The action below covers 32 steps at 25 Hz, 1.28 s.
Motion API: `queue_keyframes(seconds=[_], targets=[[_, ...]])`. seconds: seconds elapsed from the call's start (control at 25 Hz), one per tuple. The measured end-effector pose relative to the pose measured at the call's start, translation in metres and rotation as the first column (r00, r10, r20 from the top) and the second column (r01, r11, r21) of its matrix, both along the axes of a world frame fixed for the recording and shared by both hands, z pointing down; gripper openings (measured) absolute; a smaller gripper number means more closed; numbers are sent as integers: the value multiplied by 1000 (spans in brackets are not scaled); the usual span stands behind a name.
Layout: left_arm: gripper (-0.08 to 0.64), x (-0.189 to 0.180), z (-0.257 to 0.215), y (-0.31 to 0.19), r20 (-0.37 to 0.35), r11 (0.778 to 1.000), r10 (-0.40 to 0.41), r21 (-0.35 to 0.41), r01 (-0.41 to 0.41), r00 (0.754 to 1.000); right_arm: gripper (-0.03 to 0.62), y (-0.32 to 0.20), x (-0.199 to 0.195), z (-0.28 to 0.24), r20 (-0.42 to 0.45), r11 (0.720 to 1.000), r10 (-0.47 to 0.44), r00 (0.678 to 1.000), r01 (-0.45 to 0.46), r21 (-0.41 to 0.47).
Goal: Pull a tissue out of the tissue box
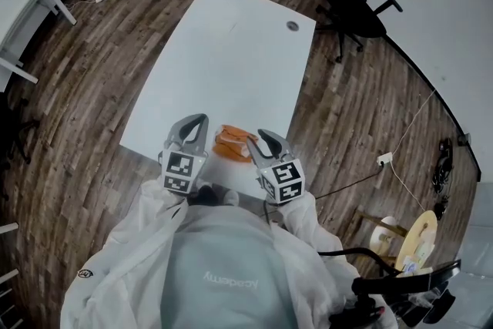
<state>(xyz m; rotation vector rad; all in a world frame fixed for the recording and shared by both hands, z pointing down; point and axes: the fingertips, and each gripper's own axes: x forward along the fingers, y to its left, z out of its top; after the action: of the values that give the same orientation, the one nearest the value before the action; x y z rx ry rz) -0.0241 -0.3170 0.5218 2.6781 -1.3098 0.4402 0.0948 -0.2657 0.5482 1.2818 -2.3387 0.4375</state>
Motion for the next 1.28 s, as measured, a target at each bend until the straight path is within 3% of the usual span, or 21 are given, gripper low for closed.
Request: queue_keyframes(seconds=[0.4, 0.64, 1.08, 1.28], targets=[[0, -6, 5, 4, -2, 1000, 3, -14, -3, 1000, 127, 5, -23, 38, -126, 980, -192, 973, 182, -85], [0, -12, 5, 2, -2, 1000, -12, -17, 12, 1000, 126, 11, -29, 64, -209, 950, -303, 930, 275, -150], [0, -19, 7, 4, -6, 999, -37, -30, 37, 999, 116, 15, -36, 100, -303, 901, -425, 853, 365, -234], [0, -23, 9, 5, -5, 998, -51, -32, 51, 999, 100, 14, -33, 114, -299, 893, -433, 851, 358, -273]])
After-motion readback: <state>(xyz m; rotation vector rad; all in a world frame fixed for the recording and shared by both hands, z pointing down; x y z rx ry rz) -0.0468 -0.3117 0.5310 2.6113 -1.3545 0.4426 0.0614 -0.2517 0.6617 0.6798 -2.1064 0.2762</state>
